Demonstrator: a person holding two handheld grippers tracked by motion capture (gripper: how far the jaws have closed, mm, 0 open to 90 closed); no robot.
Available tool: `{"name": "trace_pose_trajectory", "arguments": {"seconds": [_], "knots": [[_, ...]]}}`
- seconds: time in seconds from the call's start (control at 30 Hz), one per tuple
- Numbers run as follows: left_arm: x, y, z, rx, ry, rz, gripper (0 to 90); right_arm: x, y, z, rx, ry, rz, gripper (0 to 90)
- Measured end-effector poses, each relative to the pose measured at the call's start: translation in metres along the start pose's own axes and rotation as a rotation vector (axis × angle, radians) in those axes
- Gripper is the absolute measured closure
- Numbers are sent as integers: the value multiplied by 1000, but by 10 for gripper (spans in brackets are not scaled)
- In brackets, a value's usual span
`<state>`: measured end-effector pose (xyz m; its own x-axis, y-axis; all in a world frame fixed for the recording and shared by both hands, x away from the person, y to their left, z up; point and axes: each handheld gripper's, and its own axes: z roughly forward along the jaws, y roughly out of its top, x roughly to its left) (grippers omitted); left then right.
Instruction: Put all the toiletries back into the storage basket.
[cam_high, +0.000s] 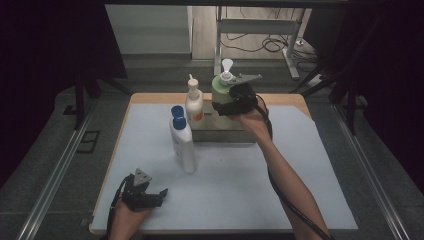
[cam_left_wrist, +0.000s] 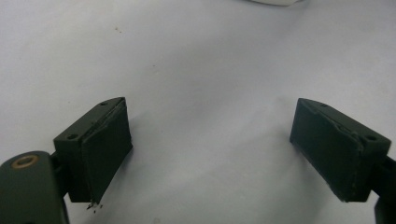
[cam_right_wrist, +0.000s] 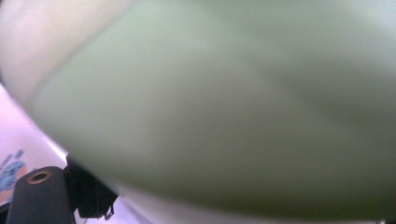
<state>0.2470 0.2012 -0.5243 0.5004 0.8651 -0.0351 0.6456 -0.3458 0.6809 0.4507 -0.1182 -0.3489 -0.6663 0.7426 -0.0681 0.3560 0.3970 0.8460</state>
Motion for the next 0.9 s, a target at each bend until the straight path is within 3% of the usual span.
{"name": "trace_pose_trajectory", "arguments": {"seconds": [0.37,0.9], "knots": [[0,0,0,0,0,0,119,-6,-11,18,18,-10,5,132],[0,0,0,0,0,0,119,-10,-27,37,70,17,14,132]]}}
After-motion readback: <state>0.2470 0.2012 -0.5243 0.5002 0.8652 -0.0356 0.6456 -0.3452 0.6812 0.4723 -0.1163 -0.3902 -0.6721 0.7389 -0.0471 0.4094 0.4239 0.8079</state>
